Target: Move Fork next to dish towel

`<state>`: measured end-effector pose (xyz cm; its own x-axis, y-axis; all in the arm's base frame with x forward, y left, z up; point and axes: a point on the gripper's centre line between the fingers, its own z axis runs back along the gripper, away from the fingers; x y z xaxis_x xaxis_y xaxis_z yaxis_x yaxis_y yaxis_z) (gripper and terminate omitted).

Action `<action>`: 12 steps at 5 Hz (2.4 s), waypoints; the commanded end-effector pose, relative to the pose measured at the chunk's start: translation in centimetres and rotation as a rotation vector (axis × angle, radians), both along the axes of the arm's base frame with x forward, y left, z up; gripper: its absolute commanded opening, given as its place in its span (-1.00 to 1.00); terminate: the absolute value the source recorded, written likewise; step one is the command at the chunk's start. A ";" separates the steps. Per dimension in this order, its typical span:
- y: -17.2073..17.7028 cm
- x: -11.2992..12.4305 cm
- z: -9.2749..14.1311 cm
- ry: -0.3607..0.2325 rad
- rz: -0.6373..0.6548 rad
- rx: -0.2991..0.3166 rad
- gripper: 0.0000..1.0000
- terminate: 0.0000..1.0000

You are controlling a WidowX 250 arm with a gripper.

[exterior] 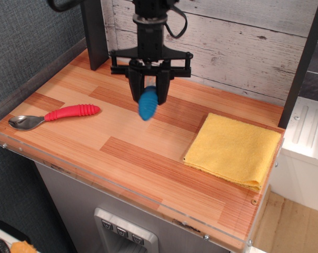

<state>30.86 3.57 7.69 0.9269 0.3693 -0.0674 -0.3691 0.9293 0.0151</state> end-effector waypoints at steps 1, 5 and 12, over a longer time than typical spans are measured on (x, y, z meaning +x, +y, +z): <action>2.1 0.6 1.6 0.033 -0.443 -0.011 -1.00 -1.00; -2.8 -2.6 -0.6 0.041 -1.344 -0.058 -1.00 -1.00; -5.7 -5.5 -2.3 -0.023 -1.700 -0.130 -1.00 -1.00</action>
<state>23.34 -2.61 3.85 0.2406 -0.9705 -0.0160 0.9616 0.2406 -0.1318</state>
